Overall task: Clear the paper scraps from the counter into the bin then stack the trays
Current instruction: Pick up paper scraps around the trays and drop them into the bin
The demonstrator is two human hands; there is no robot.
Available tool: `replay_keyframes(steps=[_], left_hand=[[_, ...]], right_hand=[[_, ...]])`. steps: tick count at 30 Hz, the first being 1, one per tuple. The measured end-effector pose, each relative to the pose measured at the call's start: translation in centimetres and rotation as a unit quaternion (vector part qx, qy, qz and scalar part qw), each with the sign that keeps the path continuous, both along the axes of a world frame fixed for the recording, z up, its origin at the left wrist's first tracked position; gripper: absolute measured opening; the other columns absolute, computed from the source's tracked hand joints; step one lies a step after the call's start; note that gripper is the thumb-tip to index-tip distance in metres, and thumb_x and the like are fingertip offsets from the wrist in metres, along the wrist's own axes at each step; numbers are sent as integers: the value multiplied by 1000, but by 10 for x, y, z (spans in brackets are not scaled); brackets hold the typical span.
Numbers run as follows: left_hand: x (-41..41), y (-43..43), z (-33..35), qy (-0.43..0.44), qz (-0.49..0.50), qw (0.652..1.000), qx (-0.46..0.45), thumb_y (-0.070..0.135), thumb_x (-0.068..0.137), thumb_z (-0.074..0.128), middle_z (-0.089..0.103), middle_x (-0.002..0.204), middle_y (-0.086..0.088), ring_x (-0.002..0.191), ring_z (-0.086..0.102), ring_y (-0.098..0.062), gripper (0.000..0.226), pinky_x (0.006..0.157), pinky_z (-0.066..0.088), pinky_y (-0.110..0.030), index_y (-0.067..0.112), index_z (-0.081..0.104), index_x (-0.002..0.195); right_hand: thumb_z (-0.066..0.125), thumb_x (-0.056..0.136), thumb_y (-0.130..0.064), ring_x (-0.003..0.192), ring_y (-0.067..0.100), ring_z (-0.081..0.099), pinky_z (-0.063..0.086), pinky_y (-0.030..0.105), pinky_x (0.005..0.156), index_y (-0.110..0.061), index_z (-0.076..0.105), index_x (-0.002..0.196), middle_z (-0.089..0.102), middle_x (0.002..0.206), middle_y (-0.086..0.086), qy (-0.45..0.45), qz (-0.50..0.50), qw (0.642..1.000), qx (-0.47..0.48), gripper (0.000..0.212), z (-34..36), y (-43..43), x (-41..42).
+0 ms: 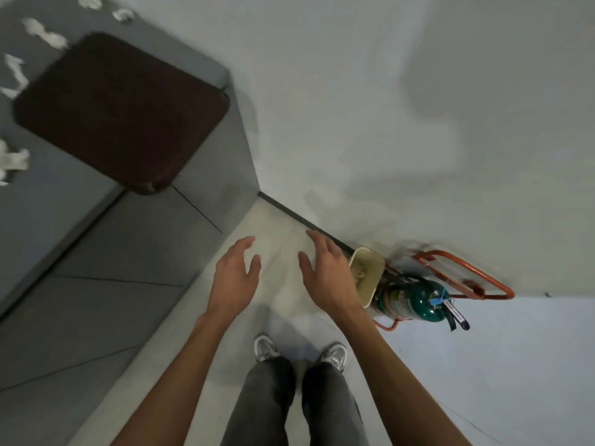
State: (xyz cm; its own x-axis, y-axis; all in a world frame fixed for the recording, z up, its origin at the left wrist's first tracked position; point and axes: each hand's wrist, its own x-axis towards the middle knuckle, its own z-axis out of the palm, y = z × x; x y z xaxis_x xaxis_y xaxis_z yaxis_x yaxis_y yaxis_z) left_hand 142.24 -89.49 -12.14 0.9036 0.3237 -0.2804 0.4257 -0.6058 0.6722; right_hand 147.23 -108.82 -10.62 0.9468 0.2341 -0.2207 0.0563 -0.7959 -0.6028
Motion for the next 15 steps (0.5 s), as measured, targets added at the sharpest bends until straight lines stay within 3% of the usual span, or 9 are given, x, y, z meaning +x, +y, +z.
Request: replay_keyframes(steps=[7,12,15], left_hand=[[-45,84,100,-53,130,990,-15,23,103,59,63,139,3,129,57,-15,38,107,37,-23,18,57,140],[-65,134,128,-69,188,979,-23,26,103,58,63,137,4,126,58,-15,37,112,46,-38,20,58,139],[-69,167,128,-80,218,972,-15,27,103,57,65,133,6,124,59,-14,33,109,48,-40,22,60,135]], right_hand=[[49,109,-44,143,25,49,46,47,117,-26,44,153,52,156,2,-21,57,997,40,48,90,95,-9],[49,109,-44,142,16,48,38,32,116,-31,47,150,52,154,-6,-35,101,993,45,44,122,154,-9],[54,108,-35,136,17,53,38,27,110,-25,53,146,57,148,-3,-49,138,988,55,39,133,188,0]])
